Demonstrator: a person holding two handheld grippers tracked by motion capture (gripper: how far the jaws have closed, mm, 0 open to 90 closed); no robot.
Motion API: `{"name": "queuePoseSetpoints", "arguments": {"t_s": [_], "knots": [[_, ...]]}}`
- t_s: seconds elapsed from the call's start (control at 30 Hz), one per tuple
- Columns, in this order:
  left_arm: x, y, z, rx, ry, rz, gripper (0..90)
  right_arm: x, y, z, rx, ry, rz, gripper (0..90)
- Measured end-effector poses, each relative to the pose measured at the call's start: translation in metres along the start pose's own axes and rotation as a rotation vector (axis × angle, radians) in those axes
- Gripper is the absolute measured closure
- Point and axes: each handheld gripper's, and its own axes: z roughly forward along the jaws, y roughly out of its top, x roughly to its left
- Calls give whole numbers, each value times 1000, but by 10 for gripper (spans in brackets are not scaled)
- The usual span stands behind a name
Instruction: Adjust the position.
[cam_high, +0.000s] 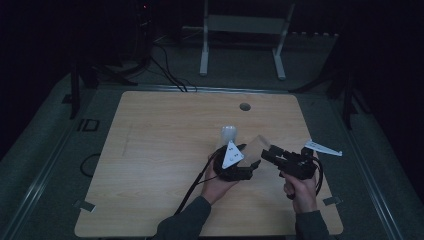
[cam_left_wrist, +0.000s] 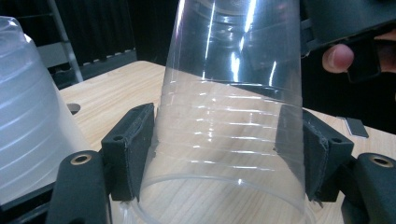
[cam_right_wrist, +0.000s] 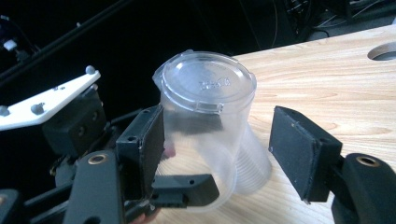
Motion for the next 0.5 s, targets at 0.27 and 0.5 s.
{"name": "queuePoseSetpoints", "arguments": {"t_s": [0.27, 0.5], "knots": [[3, -1, -3, 12, -10, 11, 294, -4, -1, -8, 37, 9, -60, 356], [7, 0, -8, 24, -23, 18, 294, -7, 0, -10, 81, -11, -99, 360]]}}
